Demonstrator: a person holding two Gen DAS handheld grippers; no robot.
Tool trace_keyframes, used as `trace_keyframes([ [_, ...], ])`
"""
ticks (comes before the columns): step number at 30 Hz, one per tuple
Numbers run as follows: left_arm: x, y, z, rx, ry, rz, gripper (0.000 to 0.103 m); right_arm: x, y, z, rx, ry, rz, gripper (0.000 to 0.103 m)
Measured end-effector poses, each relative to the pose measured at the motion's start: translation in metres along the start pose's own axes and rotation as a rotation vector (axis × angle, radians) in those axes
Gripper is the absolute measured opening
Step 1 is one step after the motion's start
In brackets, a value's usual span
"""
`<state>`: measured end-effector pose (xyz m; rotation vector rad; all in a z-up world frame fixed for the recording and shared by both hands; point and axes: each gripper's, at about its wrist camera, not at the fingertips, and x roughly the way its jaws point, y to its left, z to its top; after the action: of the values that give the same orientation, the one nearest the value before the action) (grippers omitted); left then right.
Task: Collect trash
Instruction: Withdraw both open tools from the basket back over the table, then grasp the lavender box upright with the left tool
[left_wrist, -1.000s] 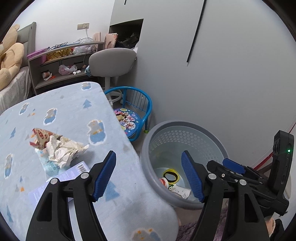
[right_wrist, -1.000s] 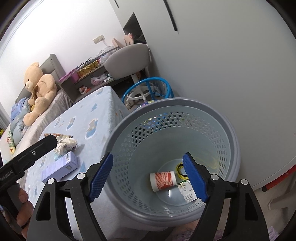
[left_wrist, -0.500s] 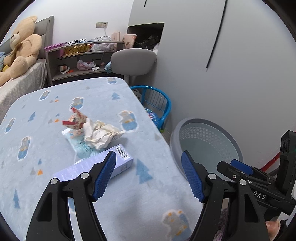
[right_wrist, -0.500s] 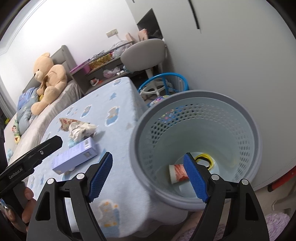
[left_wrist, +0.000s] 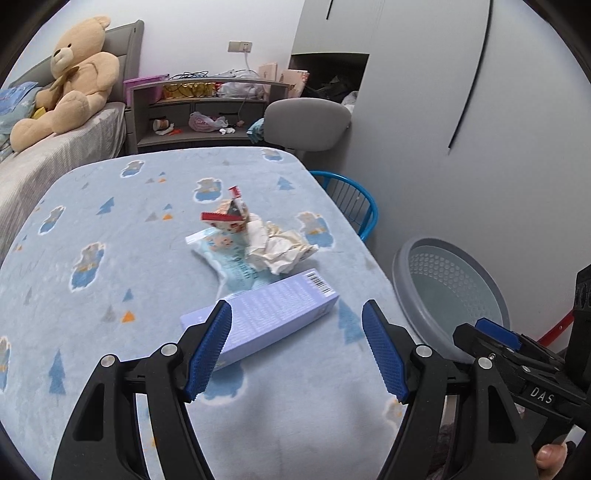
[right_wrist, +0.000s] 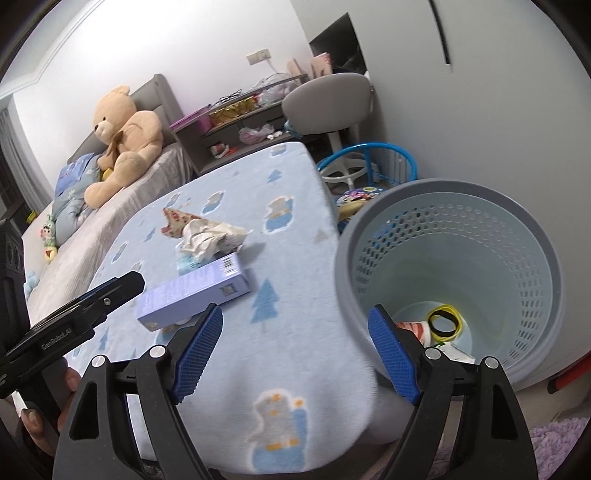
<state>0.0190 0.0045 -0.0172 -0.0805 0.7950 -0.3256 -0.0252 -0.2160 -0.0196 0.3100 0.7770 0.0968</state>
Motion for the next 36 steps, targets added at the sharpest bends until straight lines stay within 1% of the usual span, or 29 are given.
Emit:
trace_keyframes([
  [5,-0.003,0.018,-0.006,-0.019,-0.002,0.019,0.070,0.006,0.012,-0.004,-0.013,0.018,0.015,0.081],
  [11,0.000,0.040,-0.014,-0.015,0.017,0.054,0.070,0.012,0.023,-0.011,-0.019,0.036,0.037,0.081],
  [15,0.004,0.051,-0.017,-0.018,0.033,0.053,0.070,0.015,0.029,-0.015,-0.029,0.051,0.044,0.081],
  [19,0.007,0.057,-0.015,0.005,0.034,0.058,0.070,0.016,0.030,-0.017,-0.026,0.056,0.049,0.082],
  [24,0.017,0.061,-0.006,0.039,0.044,0.045,0.070,0.016,0.026,-0.017,-0.008,0.057,0.053,0.082],
  [27,0.029,0.062,0.000,0.055,0.058,0.046,0.070,0.016,0.023,-0.017,0.001,0.059,0.055,0.082],
  [29,0.039,0.062,0.004,0.061,0.076,0.028,0.070,0.017,0.022,-0.017,0.003,0.062,0.055,0.082],
  [33,0.057,0.061,0.009,0.069,0.109,0.019,0.070,0.016,0.020,-0.018,0.009,0.062,0.060,0.082],
  [36,0.067,0.061,0.011,0.060,0.134,-0.016,0.070,0.015,0.019,-0.017,0.011,0.061,0.063,0.082],
])
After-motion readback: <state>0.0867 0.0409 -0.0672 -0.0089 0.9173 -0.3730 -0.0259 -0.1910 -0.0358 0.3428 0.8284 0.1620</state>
